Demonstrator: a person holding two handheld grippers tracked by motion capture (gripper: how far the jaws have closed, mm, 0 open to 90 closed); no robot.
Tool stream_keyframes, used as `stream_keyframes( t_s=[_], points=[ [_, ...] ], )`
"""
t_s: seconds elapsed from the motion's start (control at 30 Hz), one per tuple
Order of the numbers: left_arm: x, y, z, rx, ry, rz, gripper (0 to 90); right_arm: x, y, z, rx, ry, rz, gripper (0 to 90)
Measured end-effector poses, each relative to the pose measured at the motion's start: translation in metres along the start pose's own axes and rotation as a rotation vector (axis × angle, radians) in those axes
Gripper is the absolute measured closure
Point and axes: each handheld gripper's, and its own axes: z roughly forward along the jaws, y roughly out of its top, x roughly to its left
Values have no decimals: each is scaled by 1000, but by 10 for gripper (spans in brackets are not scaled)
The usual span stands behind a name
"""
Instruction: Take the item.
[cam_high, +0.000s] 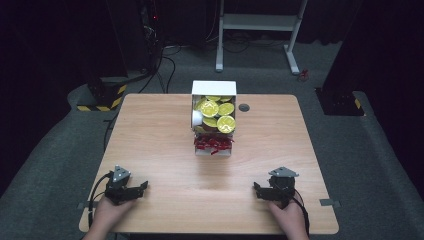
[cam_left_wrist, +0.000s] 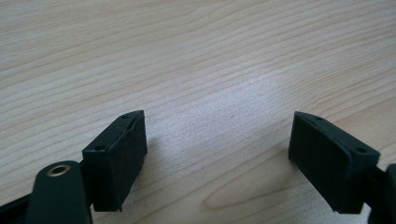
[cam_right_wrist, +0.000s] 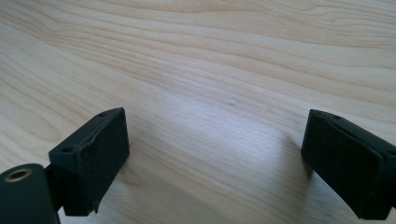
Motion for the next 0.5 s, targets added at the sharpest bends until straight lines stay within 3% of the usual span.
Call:
stream_keyframes(
  t_s=[0.5],
  points=[
    [1,1,1,1,-9,-1,189,-3,-1,-1,-2,-5,6,77]
  ],
)
